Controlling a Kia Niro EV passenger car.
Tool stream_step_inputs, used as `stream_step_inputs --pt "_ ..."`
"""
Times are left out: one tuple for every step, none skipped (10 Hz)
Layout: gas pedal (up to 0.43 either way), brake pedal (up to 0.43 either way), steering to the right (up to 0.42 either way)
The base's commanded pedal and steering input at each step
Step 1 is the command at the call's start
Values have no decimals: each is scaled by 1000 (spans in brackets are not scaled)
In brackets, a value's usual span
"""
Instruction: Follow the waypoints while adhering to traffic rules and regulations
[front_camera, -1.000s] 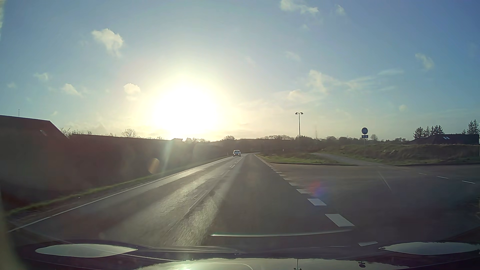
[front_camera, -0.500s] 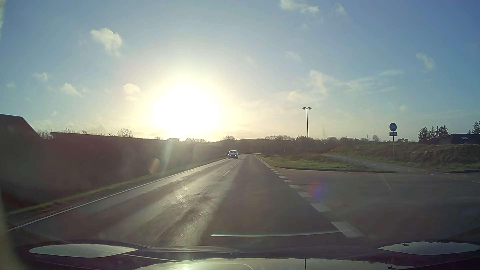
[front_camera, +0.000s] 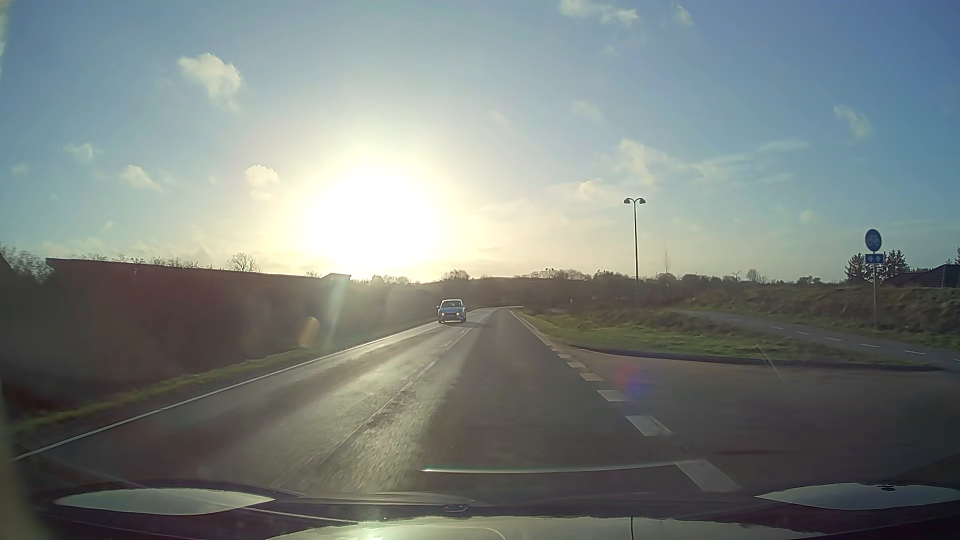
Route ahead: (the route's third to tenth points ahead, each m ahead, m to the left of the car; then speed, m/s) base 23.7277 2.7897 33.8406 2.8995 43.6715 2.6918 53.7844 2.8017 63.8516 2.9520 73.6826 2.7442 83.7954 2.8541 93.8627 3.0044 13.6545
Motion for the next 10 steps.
stream_step_inputs --pt "130 0 0" --pt "138 0 -1" --pt "138 0 0" --pt "150 0 0" --pt "150 0 0" --pt "150 0 0" --pt "150 0 0" --pt "150 0 0" --pt "150 0 0" --pt "150 0 0"
